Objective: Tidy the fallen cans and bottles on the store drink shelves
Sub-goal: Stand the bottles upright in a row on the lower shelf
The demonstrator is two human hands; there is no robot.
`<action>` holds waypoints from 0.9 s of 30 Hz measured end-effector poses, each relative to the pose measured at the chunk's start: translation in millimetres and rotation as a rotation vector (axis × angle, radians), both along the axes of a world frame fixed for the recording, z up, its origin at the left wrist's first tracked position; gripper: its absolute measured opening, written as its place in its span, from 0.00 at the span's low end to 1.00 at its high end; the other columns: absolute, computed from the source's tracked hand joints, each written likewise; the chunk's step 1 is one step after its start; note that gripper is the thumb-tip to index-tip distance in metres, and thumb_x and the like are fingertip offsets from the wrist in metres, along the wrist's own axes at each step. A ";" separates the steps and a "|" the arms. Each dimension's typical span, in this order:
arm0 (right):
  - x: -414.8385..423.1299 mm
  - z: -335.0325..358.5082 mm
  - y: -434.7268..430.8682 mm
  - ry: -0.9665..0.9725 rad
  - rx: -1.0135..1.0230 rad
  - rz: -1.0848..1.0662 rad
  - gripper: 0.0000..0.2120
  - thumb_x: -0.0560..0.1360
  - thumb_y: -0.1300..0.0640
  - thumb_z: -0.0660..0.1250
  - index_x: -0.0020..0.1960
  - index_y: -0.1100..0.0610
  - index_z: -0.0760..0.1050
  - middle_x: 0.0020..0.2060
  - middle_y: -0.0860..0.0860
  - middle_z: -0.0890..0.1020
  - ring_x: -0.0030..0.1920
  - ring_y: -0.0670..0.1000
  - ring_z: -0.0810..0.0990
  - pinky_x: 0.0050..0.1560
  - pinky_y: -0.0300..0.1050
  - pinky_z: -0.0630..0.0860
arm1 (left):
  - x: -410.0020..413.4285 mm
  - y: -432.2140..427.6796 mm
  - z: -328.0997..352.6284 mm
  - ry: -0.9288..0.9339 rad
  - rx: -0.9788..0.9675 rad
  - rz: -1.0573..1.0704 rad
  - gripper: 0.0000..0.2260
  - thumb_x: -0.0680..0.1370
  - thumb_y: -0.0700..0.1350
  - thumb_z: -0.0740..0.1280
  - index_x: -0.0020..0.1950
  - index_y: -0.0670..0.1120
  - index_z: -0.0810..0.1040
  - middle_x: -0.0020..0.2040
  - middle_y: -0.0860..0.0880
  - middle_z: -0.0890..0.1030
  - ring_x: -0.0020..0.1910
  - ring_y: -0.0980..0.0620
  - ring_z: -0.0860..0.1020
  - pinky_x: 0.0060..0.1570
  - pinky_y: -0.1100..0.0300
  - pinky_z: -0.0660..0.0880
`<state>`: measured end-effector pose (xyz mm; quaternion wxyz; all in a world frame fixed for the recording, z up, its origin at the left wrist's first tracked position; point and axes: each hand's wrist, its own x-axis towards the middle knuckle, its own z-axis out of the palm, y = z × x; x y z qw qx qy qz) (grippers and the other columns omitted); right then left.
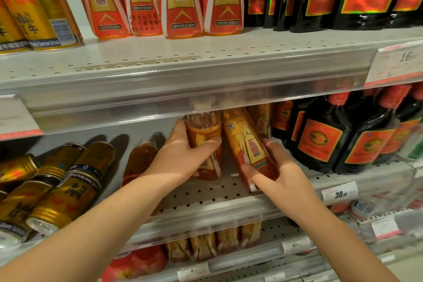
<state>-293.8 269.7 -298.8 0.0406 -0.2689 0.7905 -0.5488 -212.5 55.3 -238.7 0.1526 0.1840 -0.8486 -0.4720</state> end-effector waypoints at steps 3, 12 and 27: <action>-9.5 0.9 5.9 0.053 0.030 -0.010 0.28 0.71 0.40 0.74 0.66 0.30 0.65 0.62 0.42 0.75 0.60 0.40 0.77 0.56 0.34 0.76 | -1.8 1.2 -0.7 0.002 -0.006 -0.024 0.26 0.71 0.68 0.71 0.62 0.66 0.63 0.55 0.59 0.79 0.46 0.54 0.83 0.31 0.66 0.78; 7.1 -0.9 7.0 -0.100 -0.250 -0.016 0.30 0.68 0.35 0.73 0.67 0.33 0.68 0.60 0.35 0.80 0.60 0.38 0.79 0.57 0.39 0.78 | -6.3 4.7 -15.0 0.086 -0.001 0.005 0.22 0.72 0.68 0.72 0.60 0.66 0.67 0.54 0.60 0.81 0.49 0.56 0.83 0.47 0.50 0.84; -9.1 -14.8 -2.4 0.065 -0.051 -0.138 0.33 0.68 0.44 0.78 0.63 0.27 0.61 0.55 0.23 0.75 0.56 0.30 0.77 0.49 0.25 0.73 | -19.8 -7.1 -16.7 0.003 -0.132 -0.182 0.33 0.71 0.59 0.76 0.72 0.61 0.65 0.56 0.58 0.81 0.44 0.59 0.85 0.47 0.53 0.84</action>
